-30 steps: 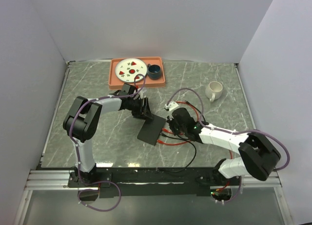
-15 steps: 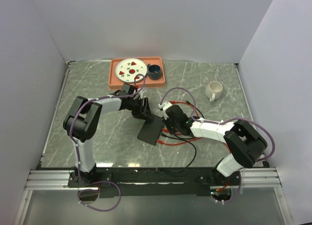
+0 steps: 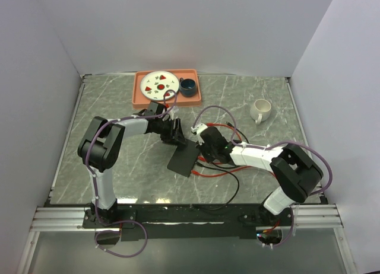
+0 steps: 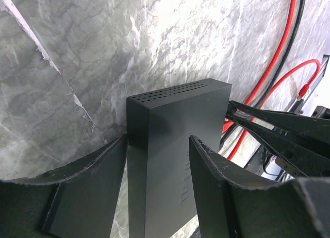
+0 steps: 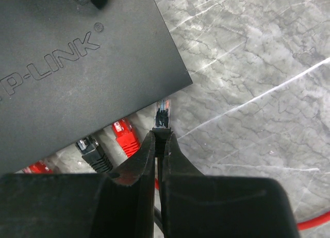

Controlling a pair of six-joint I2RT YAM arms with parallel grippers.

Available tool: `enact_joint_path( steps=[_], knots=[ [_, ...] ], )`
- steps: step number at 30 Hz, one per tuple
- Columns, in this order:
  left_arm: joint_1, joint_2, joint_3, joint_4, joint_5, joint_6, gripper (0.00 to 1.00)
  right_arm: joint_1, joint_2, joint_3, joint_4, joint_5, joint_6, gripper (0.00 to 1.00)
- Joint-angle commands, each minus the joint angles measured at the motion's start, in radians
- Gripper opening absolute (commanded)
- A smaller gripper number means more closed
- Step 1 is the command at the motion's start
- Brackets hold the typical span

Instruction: Insert the plug into the switch port

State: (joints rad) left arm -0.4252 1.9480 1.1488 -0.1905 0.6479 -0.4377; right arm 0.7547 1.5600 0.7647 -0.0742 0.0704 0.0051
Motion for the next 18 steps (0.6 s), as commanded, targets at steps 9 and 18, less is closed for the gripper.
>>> enact_joint_path(
  steps=[9,18],
  knots=[
    [-0.007,0.071,0.005,-0.033,-0.065,0.05,0.6,0.002,-0.068,0.007,0.048,-0.024,-0.04,0.0],
    [-0.007,0.081,0.023,-0.046,-0.06,0.065,0.63,0.015,-0.057,0.01,0.051,-0.066,-0.065,0.0]
  ],
)
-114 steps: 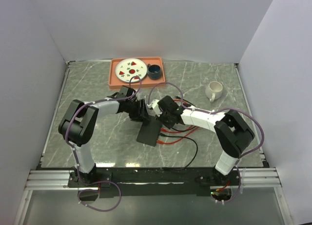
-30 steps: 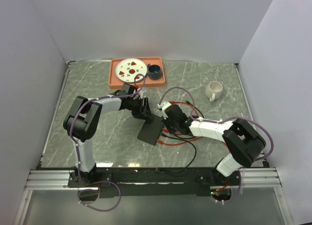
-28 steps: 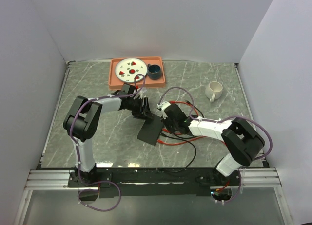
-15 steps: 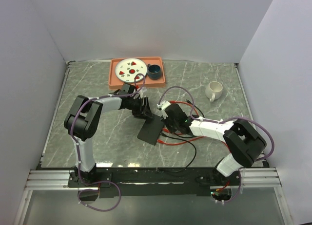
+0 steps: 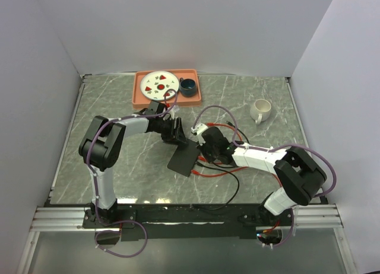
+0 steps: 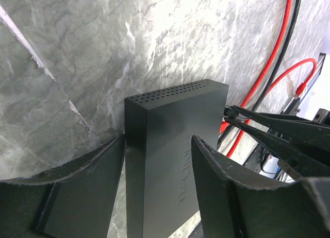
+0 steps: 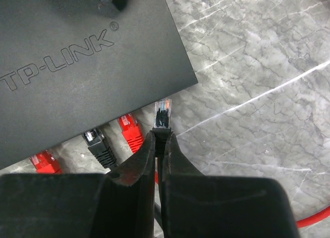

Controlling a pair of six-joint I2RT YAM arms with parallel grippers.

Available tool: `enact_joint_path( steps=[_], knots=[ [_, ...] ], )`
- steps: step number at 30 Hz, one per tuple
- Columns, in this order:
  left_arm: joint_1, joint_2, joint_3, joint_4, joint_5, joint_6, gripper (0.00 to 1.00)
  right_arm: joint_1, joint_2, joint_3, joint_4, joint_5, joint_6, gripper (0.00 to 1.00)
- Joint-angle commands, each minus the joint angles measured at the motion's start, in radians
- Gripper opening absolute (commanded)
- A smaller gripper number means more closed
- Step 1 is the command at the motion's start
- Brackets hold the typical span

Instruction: Insert the plug into the switch port

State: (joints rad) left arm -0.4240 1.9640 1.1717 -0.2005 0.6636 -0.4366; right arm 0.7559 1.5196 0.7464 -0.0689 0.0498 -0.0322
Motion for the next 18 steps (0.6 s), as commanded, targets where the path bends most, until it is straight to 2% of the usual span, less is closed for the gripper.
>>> enact_joint_path(
  steps=[1,6,11,18],
  knots=[
    [-0.009,0.065,0.002,-0.04,-0.07,0.067,0.63,0.016,-0.007,0.031,0.043,-0.071,-0.035,0.0],
    [-0.009,0.067,0.029,-0.062,-0.055,0.094,0.63,0.045,-0.025,0.005,0.096,-0.123,-0.067,0.0],
    [-0.012,0.07,0.029,-0.086,-0.042,0.113,0.61,0.059,-0.003,0.019,0.101,-0.079,-0.06,0.0],
    [-0.039,0.052,-0.043,-0.063,-0.045,0.09,0.54,0.059,-0.022,-0.03,0.227,0.001,0.024,0.0]
  ],
)
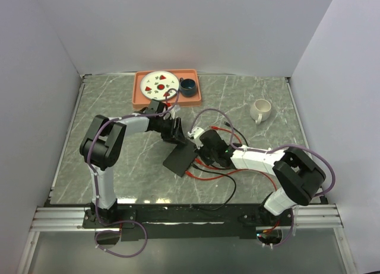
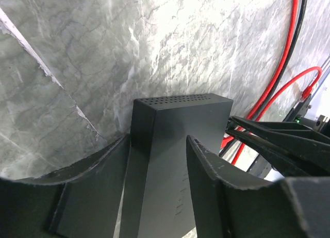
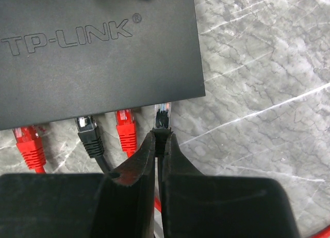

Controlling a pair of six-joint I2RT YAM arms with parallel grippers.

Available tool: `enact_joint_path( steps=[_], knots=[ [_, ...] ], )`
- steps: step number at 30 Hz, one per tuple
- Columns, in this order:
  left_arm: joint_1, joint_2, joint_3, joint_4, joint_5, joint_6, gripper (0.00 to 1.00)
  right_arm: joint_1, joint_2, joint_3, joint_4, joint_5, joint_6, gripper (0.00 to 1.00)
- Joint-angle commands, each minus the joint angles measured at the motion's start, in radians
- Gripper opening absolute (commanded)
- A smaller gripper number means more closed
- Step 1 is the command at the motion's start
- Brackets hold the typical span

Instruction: Insert the plug into the switch port

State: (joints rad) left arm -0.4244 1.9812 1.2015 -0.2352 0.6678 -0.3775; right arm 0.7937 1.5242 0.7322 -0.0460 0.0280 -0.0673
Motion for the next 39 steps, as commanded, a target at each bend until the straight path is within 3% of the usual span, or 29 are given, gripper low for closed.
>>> enact_joint_path(
  steps=[1,11,18,23,39],
  knots=[
    [-0.042,0.025,-0.083,-0.018,-0.048,0.029,0.52,0.021,-0.027,-0.02,0.216,0.026,0.066,0.0],
    [-0.069,0.007,-0.175,0.043,-0.03,0.009,0.35,0.021,-0.036,-0.043,0.374,0.026,0.093,0.0],
    [-0.128,-0.012,-0.169,0.04,-0.063,-0.004,0.23,0.021,-0.05,0.009,0.341,-0.017,0.045,0.0],
    [-0.165,-0.015,-0.189,0.063,-0.062,-0.032,0.01,0.016,-0.041,0.056,0.311,-0.046,0.046,0.0],
    [-0.215,-0.03,-0.287,0.18,-0.022,-0.092,0.01,-0.051,-0.018,0.101,0.389,-0.177,0.115,0.0]
  ],
)
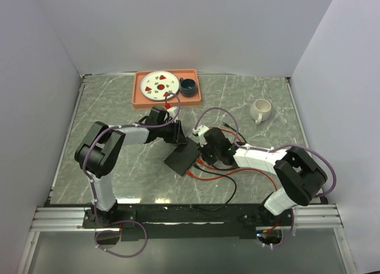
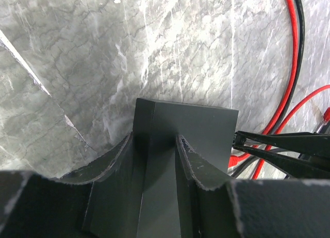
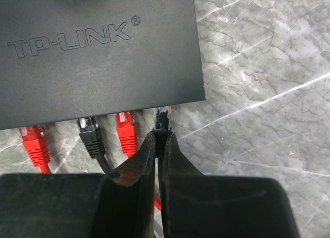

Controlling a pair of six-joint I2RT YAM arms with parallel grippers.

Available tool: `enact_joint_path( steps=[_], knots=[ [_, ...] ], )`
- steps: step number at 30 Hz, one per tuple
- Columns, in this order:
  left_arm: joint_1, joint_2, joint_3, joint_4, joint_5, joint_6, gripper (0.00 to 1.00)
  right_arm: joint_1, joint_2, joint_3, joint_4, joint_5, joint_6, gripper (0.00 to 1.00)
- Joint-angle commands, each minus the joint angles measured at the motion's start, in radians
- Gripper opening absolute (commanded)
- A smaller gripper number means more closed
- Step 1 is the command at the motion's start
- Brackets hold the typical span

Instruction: Insert the plug into the switch port

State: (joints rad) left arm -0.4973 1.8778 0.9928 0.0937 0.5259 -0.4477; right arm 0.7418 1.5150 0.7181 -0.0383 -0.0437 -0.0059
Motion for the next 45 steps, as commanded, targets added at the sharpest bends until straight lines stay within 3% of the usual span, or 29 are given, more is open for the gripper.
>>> enact_joint_path(
  steps=[1,26,34,45],
  knots=[
    [-0.145,0.07,-0.079,-0.15,0.118,-0.022,0.01,-0.001,-0.003,0.116,0.388,-0.107,0.057,0.0],
    [-0.19,0.075,-0.151,-0.074,0.141,-0.051,0.01,-0.056,0.065,0.262,0.498,-0.128,0.073,0.0],
    [-0.21,0.069,-0.192,-0.034,0.155,-0.082,0.01,-0.065,0.093,0.239,0.615,-0.033,0.127,0.0],
    [-0.216,0.041,-0.24,-0.012,0.134,-0.092,0.01,-0.111,0.186,0.394,0.563,-0.027,0.168,0.0]
  ],
)
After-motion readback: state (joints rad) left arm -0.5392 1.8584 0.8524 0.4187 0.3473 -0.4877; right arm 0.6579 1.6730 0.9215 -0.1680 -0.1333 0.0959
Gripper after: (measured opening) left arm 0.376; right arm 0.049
